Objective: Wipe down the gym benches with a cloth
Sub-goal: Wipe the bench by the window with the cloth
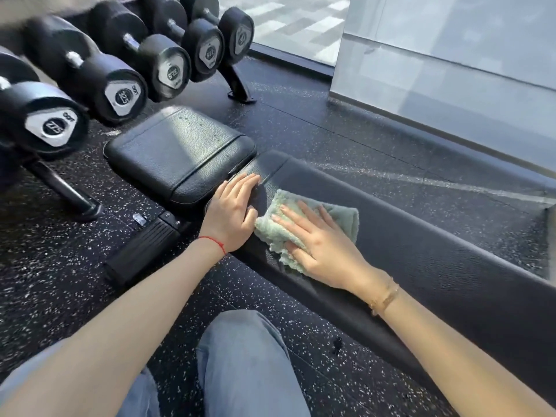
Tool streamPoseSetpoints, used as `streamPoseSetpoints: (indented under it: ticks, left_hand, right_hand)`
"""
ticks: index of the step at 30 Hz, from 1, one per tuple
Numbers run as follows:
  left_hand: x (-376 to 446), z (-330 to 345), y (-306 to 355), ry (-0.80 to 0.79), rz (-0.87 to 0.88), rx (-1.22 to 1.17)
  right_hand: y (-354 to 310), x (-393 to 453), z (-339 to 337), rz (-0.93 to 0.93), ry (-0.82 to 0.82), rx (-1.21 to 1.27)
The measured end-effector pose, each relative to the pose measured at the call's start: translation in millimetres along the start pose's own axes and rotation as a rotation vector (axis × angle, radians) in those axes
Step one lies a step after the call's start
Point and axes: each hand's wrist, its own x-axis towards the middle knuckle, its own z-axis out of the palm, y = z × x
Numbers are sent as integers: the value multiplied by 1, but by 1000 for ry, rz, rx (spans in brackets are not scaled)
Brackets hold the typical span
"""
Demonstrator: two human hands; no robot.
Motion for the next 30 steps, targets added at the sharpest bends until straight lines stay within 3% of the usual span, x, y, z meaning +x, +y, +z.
streamPoseSetpoints:
  ticks: [5,11,17,20,27,30]
  left_hand:
    - [1,-17,-13,-36,94,-41]
    - [-14,-52,-60,-113,30,213]
    - [-17,-61,-93,-194,2,259]
    - [-20,-52,-96,-168,-11,233]
    - [-17,-43,-86,-103,-99,170]
    - [-14,-40,-76,-101,-121,158]
  right_hand:
    - [28,40,-12,64,28,-3]
    - [23,146,-9,235,5,-22]
    - [-41,110,13,-50,5,-45]
    - [-37,77,16,-101,0,12]
    - [27,156,-10,271,10,-36]
    - [11,155,-7,261,6,-37]
